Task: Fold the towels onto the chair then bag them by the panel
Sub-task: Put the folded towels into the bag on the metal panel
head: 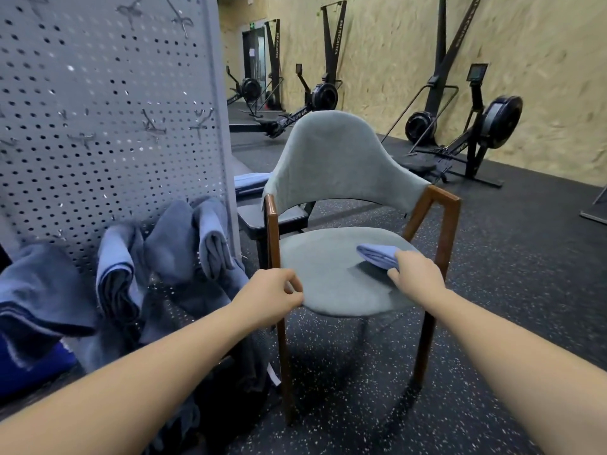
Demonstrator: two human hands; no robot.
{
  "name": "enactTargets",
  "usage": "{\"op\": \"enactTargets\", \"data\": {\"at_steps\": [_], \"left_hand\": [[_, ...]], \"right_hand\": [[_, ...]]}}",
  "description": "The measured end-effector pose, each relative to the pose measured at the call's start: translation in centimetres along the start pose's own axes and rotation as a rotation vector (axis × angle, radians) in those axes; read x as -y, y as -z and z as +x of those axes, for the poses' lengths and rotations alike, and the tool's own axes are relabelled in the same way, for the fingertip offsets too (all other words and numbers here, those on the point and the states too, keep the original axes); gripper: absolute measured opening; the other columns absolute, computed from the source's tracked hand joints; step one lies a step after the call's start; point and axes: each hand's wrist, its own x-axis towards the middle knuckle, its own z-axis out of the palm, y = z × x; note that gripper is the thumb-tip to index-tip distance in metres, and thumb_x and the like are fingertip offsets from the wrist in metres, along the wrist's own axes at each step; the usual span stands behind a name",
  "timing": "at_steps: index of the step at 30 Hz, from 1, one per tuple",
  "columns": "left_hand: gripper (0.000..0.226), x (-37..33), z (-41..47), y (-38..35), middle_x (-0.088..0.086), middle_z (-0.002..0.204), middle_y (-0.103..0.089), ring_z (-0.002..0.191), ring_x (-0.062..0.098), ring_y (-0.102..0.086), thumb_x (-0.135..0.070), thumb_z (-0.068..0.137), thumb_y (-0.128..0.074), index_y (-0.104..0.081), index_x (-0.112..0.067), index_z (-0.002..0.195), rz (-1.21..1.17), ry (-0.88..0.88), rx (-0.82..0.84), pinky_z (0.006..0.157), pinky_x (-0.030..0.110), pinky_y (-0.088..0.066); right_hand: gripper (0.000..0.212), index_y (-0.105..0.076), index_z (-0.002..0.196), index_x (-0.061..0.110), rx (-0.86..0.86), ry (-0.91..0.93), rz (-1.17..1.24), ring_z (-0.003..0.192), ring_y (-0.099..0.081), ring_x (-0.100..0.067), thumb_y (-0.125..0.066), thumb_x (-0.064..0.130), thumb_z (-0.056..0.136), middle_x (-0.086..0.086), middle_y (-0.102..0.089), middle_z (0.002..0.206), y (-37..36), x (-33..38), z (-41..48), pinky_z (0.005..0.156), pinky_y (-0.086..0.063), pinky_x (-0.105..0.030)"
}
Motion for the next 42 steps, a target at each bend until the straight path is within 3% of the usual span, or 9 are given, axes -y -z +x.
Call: {"op": "enactTargets", "data": {"at_steps": [6, 9, 14, 17, 20, 25, 31, 35, 42], "left_hand": [[0.036, 0.1, -0.3, 0.6, -0.014, 0.092, -0.074, 0.092, 0.004, -0.068, -0.038, 0.093, -0.075, -0.064, -0.032, 0.127, -0.114, 0.019, -0.064, 0.086, 0.03, -0.057], [0.038, 0.0, -0.8, 1.6, -0.015, 0.103, -0.074, 0.097, 0.004, -0.069, -0.046, 0.095, -0.074, -0.058, -0.035, 0.128, -0.271, 0.082, -0.093, 0.08, 0.021, -0.054], [0.065, 1.2, -1.3, 2.9, -0.009, 0.13, -0.064, 0.113, 0.012, -0.07, -0.071, 0.093, -0.067, -0.055, -0.026, 0.139, -0.702, 0.316, 0.006, 0.099, 0.041, -0.058], [0.051, 1.3, -1.5, 3.5, -0.01, 0.127, -0.076, 0.119, 0.01, -0.071, -0.066, 0.098, -0.064, -0.072, -0.024, 0.127, -0.91, 0.318, 0.108, 0.104, 0.04, -0.052], [0.035, 1.1, -1.6, 3.7, -0.008, 0.116, -0.077, 0.112, 0.01, -0.07, -0.051, 0.097, -0.074, -0.066, -0.02, 0.109, -1.011, 0.283, 0.064, 0.106, 0.04, -0.049], [0.062, 0.5, -2.6, 4.6, -0.012, 0.135, -0.058, 0.119, 0.001, -0.059, -0.035, 0.087, -0.088, -0.05, -0.033, 0.135, -0.668, 0.029, -0.228, 0.091, 0.02, -0.053], [0.045, -1.6, -3.0, 6.2, -0.009, 0.13, -0.052, 0.119, 0.015, -0.058, -0.022, 0.083, -0.089, -0.064, -0.026, 0.12, -0.06, -0.553, -0.546, 0.103, 0.039, -0.048], [0.033, -0.9, -2.7, 5.7, -0.006, 0.12, -0.055, 0.106, 0.021, -0.053, -0.039, 0.082, -0.089, -0.073, -0.026, 0.108, 0.259, -0.624, -0.602, 0.088, 0.043, -0.041], [0.021, -0.4, -2.7, 5.1, -0.003, 0.121, -0.059, 0.112, 0.025, -0.053, -0.038, 0.087, -0.082, -0.076, -0.026, 0.103, 0.371, -0.686, -0.574, 0.087, 0.04, -0.037]], "right_hand": [[0.033, -0.036, 0.073, 0.013, -0.035, 0.165, 0.406, 0.063, -0.038, -0.021, -0.061, 0.016, 0.095, -0.005, -0.041, 0.065, 6.9, 5.4, -3.6, 0.054, -0.021, -0.035], [0.034, -0.04, 0.069, 0.016, -0.019, 0.232, 0.623, 0.062, -0.037, -0.013, -0.064, 0.014, 0.094, 0.002, -0.043, 0.064, 9.5, 7.6, -5.9, 0.056, -0.024, -0.032], [0.023, -0.059, 0.084, 0.001, 0.042, 0.308, 0.886, 0.068, -0.043, -0.011, -0.067, 0.022, 0.091, -0.009, -0.053, 0.072, 10.8, 8.6, -8.2, 0.064, -0.032, -0.037], [0.036, -0.062, 0.09, 0.0, 0.03, 0.308, 0.909, 0.072, -0.045, -0.012, -0.062, 0.036, 0.084, -0.011, -0.055, 0.076, 11.1, 8.6, -8.8, 0.066, -0.033, -0.038], [0.044, -0.06, 0.091, -0.004, 0.033, 0.291, 0.922, 0.071, -0.043, -0.012, -0.063, 0.039, 0.081, -0.002, -0.051, 0.076, 11.1, 8.8, -9.0, 0.065, -0.031, -0.038], [0.012, -0.064, 0.086, 0.003, 0.042, 0.353, 0.914, 0.072, -0.049, -0.011, -0.067, 0.012, 0.094, -0.015, -0.063, 0.079, 11.0, 9.1, -9.2, 0.067, -0.037, -0.039], [0.025, -0.066, 0.079, 0.024, 0.058, 0.391, 0.852, 0.068, -0.052, -0.004, -0.066, 0.004, 0.094, 0.01, -0.063, 0.07, 10.8, 9.8, -9.4, 0.065, -0.04, -0.031], [0.01, -0.069, 0.085, 0.018, 0.078, 0.408, 0.857, 0.072, -0.054, -0.007, -0.066, 0.013, 0.093, -0.006, -0.07, 0.08, 10.9, 10.1, -9.3, 0.065, -0.041, -0.035], [0.014, -0.061, 0.082, 0.002, 0.13, 0.441, 0.856, 0.064, -0.044, -0.008, -0.065, 0.004, 0.096, -0.015, -0.059, 0.072, 10.3, 11.0, -9.3, 0.058, -0.031, -0.029]]}}
